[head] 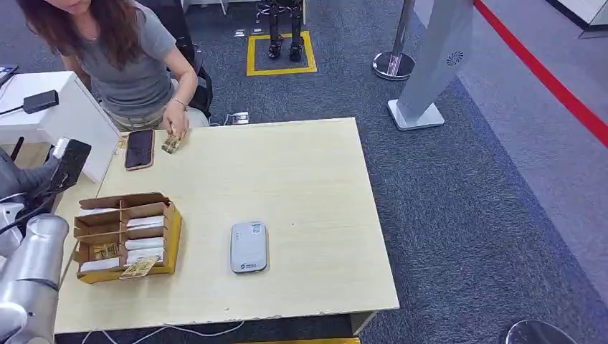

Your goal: Pass the card to the sensor for recognition and then transmit it.

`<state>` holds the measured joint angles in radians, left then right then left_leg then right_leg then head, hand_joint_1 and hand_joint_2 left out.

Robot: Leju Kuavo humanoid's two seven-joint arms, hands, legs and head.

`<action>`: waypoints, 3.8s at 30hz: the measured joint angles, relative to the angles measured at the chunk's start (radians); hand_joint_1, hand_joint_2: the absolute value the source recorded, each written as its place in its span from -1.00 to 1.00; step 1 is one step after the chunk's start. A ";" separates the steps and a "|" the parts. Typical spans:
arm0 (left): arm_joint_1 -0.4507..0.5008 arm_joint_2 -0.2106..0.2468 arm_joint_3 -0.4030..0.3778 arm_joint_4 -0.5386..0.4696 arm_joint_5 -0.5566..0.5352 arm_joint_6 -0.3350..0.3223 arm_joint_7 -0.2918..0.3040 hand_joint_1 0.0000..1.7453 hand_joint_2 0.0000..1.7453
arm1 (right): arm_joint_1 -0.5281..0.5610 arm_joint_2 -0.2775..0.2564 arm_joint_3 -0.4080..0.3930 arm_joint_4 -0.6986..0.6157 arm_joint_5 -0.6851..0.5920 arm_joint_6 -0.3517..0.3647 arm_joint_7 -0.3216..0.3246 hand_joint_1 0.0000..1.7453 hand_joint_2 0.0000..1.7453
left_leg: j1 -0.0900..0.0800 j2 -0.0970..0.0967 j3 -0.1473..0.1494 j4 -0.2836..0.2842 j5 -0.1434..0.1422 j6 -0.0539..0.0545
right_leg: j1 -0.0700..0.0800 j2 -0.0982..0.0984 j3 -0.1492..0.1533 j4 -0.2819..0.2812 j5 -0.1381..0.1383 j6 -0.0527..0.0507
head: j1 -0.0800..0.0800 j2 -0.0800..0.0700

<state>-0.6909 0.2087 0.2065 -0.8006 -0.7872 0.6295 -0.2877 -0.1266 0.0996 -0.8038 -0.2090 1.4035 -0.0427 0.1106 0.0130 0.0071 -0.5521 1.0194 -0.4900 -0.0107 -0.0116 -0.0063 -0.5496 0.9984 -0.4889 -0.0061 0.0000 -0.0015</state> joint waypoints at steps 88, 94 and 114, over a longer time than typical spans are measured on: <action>0.895 -0.071 -0.139 -0.825 -0.272 -0.320 0.340 -1.00 1.00 | 0.075 -0.069 -0.044 -0.018 0.024 -0.095 0.002 -1.00 1.00 | 0.000 0.001 -0.002 -0.001 -0.001 -0.001 | 0.000 0.000 -0.002 -0.001 0.000 0.000 | 0.000 0.000; 0.889 -0.063 -0.151 -0.815 -0.273 -0.320 0.350 -1.00 1.00 | 0.076 -0.069 -0.044 -0.018 0.027 -0.095 0.005 -1.00 1.00 | -0.001 0.001 -0.002 -0.001 -0.001 -0.001 | -0.001 0.001 -0.003 -0.001 0.000 0.000 | -0.001 0.000; 0.878 -0.061 -0.192 -0.806 -0.290 -0.308 0.350 -1.00 1.00 | 0.076 -0.069 -0.044 -0.018 0.045 -0.093 0.003 -1.00 1.00 | 0.000 0.001 -0.002 -0.001 -0.001 -0.001 | -0.001 0.001 -0.003 -0.001 0.000 0.000 | -0.001 0.000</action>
<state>0.1870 0.1472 0.0145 -1.6064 -1.0773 0.3220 0.0626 -0.0507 0.0301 -0.8480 -0.2270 1.4481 -0.1362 0.1137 0.0125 0.0083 -0.5541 1.0183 -0.4911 -0.0115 -0.0121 -0.0057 -0.5523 0.9977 -0.4893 -0.0058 -0.0008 -0.0015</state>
